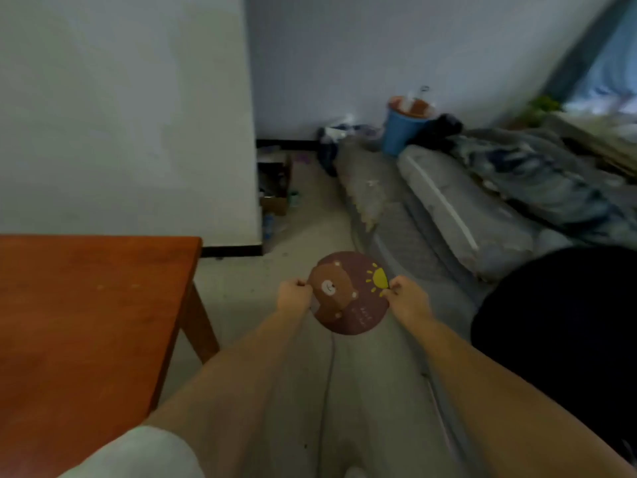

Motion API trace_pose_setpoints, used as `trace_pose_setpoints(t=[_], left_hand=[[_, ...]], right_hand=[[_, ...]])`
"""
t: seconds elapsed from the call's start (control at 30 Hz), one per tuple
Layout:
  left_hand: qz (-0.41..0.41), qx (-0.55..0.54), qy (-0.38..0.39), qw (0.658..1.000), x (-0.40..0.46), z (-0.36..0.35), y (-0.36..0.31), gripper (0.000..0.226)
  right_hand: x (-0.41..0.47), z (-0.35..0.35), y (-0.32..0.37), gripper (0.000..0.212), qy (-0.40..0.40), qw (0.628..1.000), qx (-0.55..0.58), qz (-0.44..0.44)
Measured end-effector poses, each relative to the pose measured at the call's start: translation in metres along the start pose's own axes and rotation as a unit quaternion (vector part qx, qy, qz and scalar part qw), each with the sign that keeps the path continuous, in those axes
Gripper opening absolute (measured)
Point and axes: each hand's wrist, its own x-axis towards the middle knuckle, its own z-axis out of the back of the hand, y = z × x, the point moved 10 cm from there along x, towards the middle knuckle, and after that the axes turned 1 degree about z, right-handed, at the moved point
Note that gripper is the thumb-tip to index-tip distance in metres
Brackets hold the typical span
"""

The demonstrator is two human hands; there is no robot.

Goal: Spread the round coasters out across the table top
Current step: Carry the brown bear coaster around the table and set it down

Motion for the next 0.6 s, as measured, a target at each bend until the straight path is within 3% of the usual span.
trace_pose_setpoints(t=[0.27, 0.37, 0.5, 0.6], left_hand=[[0.066, -0.126, -0.198, 0.970, 0.012, 0.097, 0.012, 0.022], [0.083, -0.159, -0.276, 0.944, 0.003, 0.153, 0.037, 0.018], [0.103, -0.194, -0.367, 0.904, -0.011, 0.231, 0.081, 0.014], [0.116, -0.217, -0.417, 0.875, -0.021, 0.279, 0.106, 0.030]], right_hand=[[0.083, -0.080, 0.138, 0.013, 0.145, 0.971, -0.028, 0.186], [0.073, -0.143, 0.190, 0.004, 0.224, 0.945, -0.023, 0.236], [0.034, -0.224, 0.256, 0.014, 0.299, 0.904, -0.034, 0.303], [0.006, -0.269, 0.303, 0.011, 0.334, 0.873, -0.049, 0.352]])
